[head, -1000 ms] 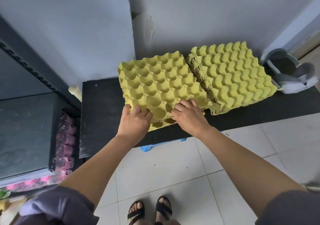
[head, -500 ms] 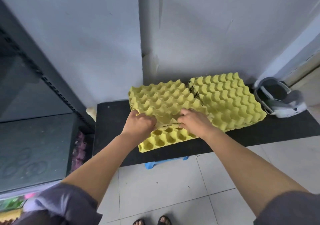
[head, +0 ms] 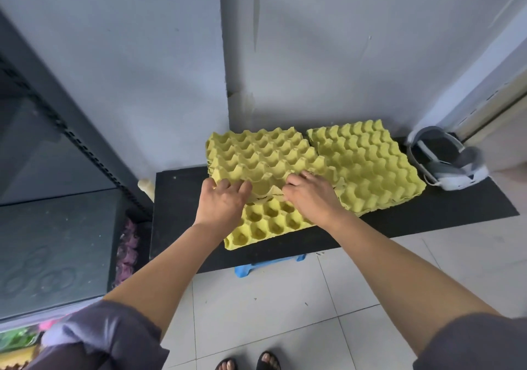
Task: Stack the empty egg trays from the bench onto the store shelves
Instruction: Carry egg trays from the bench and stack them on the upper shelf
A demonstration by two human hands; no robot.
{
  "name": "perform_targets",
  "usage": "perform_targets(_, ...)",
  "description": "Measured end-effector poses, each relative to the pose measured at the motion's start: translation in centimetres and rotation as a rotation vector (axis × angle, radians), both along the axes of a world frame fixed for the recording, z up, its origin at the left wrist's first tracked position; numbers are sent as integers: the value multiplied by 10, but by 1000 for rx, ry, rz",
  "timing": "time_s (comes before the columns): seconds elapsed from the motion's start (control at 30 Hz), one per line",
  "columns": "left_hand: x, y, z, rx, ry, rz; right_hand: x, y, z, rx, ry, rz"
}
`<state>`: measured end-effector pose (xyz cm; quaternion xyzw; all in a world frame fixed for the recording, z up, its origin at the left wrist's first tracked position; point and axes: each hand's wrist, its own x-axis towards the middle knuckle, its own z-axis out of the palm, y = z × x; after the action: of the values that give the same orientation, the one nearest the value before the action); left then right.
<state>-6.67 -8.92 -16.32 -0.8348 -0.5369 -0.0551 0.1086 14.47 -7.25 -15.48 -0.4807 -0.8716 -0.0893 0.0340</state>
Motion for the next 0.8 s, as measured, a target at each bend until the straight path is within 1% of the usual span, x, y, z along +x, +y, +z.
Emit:
perform_targets(0.13,-8,3,51,84,-119,-70,-3,-7,42,66,112,14)
perform_targets(0.23,-18,2,92,146,-179,-127,-7,-18,80,124,135,12)
perform_targets(0.33,-31,-2,132,218,-218,-193,-7,-33,113,199,118,-90)
perform_targets(0.47,-48,-9,185,345,-281,-248,-9,-48,156,322,180,-242)
perform_targets(0.6,-59,-16,228,473,-292,-246,-23,-47,201,458,192,-320)
perform_targets(0.67,-66,-25,247,508,-271,-216,-28,-49,221,528,186,-310)
perform_targets(0.8,-81,-46,284,522,-211,-171,-37,-62,253,656,252,-260)
